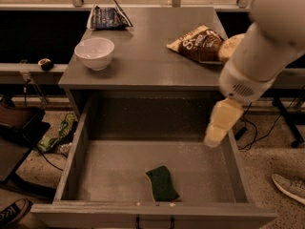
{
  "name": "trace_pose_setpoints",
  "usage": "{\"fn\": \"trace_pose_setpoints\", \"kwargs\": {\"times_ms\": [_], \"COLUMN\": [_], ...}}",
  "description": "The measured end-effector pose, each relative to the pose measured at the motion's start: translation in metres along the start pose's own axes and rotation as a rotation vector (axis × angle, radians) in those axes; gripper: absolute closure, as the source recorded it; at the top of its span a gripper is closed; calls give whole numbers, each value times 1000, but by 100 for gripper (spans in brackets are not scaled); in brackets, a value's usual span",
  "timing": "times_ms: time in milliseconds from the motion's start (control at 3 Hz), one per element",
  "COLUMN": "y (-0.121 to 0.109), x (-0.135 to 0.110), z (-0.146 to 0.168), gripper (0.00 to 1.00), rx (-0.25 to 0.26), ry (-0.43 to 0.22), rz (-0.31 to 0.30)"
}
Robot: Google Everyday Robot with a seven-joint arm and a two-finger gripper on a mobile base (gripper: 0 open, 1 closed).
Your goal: Pick sponge from top drawer and place on counter
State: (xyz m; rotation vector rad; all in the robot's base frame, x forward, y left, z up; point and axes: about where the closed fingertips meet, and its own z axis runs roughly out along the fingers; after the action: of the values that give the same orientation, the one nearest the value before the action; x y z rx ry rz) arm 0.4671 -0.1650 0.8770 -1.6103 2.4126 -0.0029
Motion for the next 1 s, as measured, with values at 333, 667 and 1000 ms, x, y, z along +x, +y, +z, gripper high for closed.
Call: {"fn": "trace_pose_setpoints", "kwargs": {"times_ms": [333, 667, 1000], "y": [21, 59, 82], "x": [-24, -36, -43], "z": [86, 163, 189], "gripper": [0, 0, 0], "rx": [-105, -209, -243], "ry": [53, 153, 174], "rz": [88, 223, 344]}}
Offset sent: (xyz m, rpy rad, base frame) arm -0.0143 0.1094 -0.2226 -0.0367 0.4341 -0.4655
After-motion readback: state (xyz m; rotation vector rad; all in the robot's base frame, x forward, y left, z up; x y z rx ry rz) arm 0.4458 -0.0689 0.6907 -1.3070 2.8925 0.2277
